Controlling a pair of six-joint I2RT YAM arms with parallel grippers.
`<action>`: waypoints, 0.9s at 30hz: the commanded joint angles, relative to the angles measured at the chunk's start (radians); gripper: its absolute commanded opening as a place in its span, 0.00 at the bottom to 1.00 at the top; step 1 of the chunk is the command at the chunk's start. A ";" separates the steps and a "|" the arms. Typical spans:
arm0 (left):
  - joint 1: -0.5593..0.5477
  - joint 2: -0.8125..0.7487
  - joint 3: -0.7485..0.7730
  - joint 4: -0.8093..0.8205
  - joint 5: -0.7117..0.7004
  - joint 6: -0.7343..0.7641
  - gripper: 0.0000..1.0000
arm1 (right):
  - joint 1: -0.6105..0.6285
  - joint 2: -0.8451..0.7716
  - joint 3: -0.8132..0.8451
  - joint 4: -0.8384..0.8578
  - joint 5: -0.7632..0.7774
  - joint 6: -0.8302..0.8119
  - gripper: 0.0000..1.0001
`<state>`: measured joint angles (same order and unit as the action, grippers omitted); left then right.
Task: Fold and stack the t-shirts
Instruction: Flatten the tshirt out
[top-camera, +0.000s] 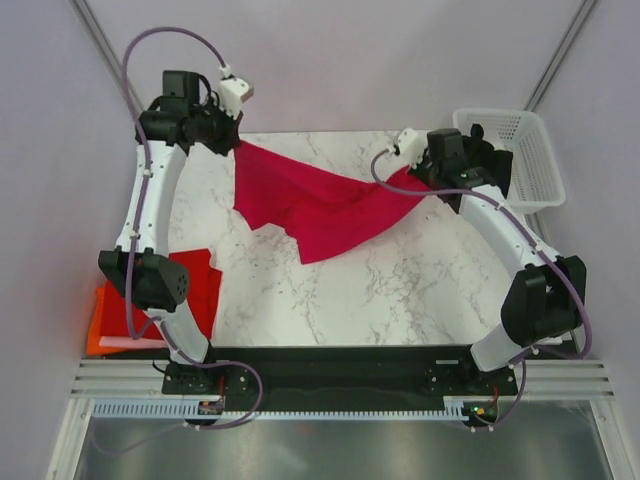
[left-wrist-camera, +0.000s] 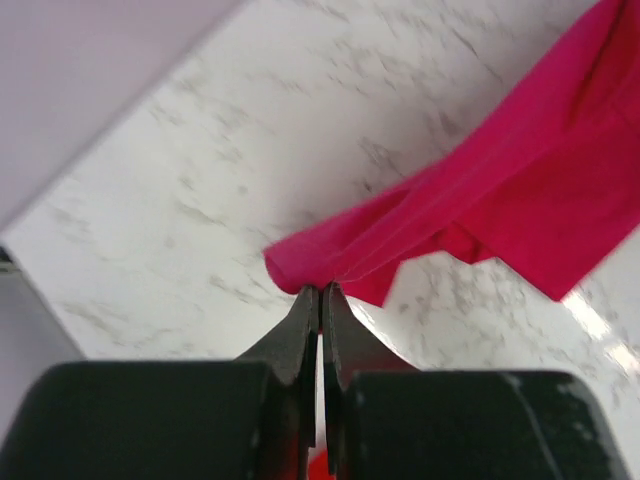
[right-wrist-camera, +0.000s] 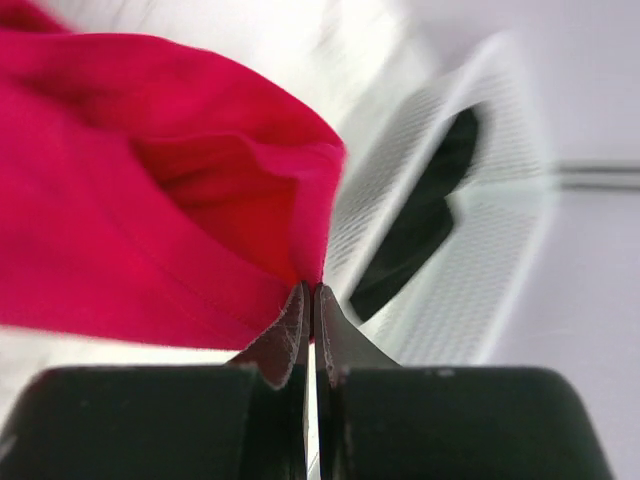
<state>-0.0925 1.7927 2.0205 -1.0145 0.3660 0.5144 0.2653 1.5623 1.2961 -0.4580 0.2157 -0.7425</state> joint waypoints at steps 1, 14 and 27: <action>0.031 -0.012 0.243 0.083 -0.024 -0.007 0.02 | -0.021 0.016 0.234 0.113 0.031 0.029 0.00; 0.048 -0.329 0.095 0.226 -0.041 -0.068 0.02 | -0.021 -0.424 -0.004 0.084 -0.125 0.081 0.00; 0.057 -0.077 0.118 0.247 -0.006 -0.057 0.02 | -0.023 -0.277 -0.087 0.061 -0.251 0.081 0.02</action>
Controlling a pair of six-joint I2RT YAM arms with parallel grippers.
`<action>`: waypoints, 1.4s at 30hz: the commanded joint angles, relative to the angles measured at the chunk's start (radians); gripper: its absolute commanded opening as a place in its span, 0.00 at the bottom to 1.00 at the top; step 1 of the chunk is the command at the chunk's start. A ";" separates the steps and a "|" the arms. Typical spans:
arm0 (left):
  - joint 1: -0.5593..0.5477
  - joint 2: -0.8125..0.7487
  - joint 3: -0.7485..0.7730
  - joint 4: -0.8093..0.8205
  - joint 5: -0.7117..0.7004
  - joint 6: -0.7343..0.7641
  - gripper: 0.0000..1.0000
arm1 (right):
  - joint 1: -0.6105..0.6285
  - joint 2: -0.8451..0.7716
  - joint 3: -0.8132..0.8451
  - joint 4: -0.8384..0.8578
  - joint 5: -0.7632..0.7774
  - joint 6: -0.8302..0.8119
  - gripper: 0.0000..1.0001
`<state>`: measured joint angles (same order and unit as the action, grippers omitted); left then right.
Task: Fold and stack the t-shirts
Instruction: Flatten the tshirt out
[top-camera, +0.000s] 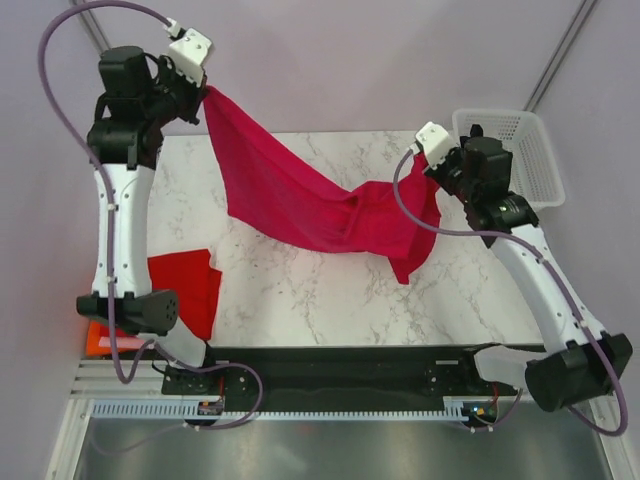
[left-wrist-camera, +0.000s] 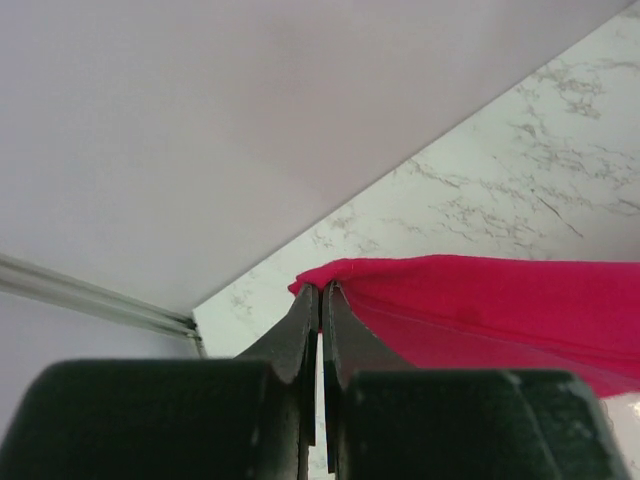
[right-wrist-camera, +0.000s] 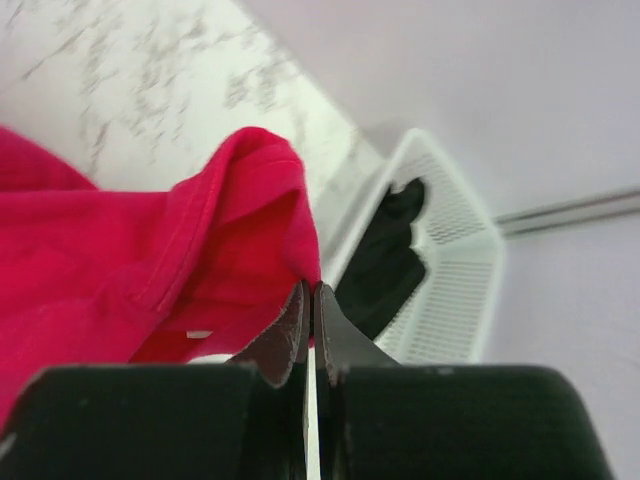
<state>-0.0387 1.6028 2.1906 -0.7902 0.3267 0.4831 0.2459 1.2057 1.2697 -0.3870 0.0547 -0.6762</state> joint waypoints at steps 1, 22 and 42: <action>0.002 0.149 -0.089 0.023 0.038 -0.023 0.02 | -0.003 0.133 -0.078 -0.010 -0.105 0.017 0.02; -0.001 0.378 -0.196 0.042 0.047 -0.100 0.02 | 0.016 0.246 -0.040 -0.243 -0.444 -0.190 0.48; -0.003 0.336 -0.341 0.059 0.043 -0.113 0.02 | 0.260 0.190 -0.455 0.077 -0.331 -0.442 0.32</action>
<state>-0.0410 1.9606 1.8511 -0.7650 0.3496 0.4026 0.5022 1.3643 0.7761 -0.3553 -0.2749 -1.0798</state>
